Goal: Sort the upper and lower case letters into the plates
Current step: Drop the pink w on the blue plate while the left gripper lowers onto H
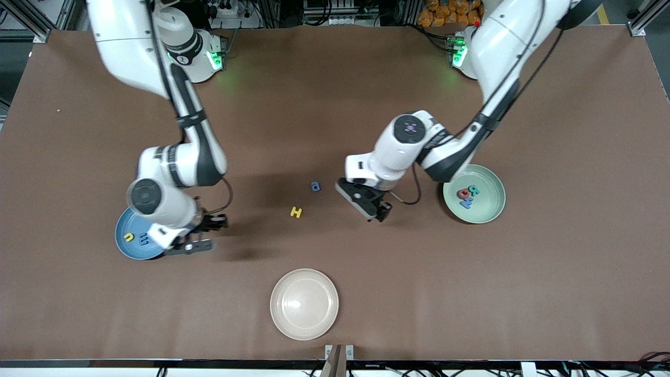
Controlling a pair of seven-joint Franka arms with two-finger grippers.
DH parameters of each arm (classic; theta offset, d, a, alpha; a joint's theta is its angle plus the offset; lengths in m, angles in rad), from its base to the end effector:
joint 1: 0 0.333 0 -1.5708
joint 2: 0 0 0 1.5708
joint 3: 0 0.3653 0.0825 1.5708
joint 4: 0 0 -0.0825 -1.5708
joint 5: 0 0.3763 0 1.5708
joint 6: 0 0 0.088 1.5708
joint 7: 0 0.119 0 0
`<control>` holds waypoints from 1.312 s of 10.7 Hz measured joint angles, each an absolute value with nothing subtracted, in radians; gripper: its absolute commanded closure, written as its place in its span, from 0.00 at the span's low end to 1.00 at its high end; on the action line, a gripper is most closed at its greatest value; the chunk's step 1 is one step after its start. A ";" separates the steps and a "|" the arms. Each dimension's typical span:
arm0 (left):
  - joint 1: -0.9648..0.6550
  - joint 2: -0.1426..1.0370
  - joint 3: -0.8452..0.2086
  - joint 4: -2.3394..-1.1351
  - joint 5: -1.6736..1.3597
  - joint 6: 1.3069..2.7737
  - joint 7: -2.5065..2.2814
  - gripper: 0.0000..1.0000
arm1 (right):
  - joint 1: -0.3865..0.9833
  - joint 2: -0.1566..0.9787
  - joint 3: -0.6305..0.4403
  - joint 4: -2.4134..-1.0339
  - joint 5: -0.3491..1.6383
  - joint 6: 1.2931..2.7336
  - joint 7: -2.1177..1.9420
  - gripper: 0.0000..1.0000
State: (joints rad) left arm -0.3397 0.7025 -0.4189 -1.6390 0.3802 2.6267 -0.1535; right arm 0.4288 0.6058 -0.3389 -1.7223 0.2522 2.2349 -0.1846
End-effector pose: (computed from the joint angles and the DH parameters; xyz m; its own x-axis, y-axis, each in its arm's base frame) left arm 0.5761 -0.4738 0.3011 0.6777 -0.6458 0.3516 -0.6978 -0.7156 0.0305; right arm 0.6777 0.0999 0.2796 0.9853 0.1634 -0.0493 0.1632 -0.9866 -0.0084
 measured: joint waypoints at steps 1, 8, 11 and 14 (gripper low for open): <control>-0.439 0.739 -0.346 -1.578 0.380 2.628 -0.214 0.00 | 0.360 0.607 -0.341 -1.723 0.252 2.229 -0.273 1.00; -0.821 0.983 -0.032 -1.379 0.380 2.861 -0.600 0.06 | 0.224 0.612 -0.359 -1.738 0.249 2.212 -0.467 0.00; -0.840 1.042 -0.008 -1.304 0.380 2.888 -0.667 0.09 | 0.225 0.613 -0.359 -1.740 0.248 2.212 -0.469 0.00; -0.910 1.113 0.086 -1.241 0.380 2.914 -0.772 0.19 | 0.225 0.613 -0.358 -1.741 0.248 2.212 -0.469 0.00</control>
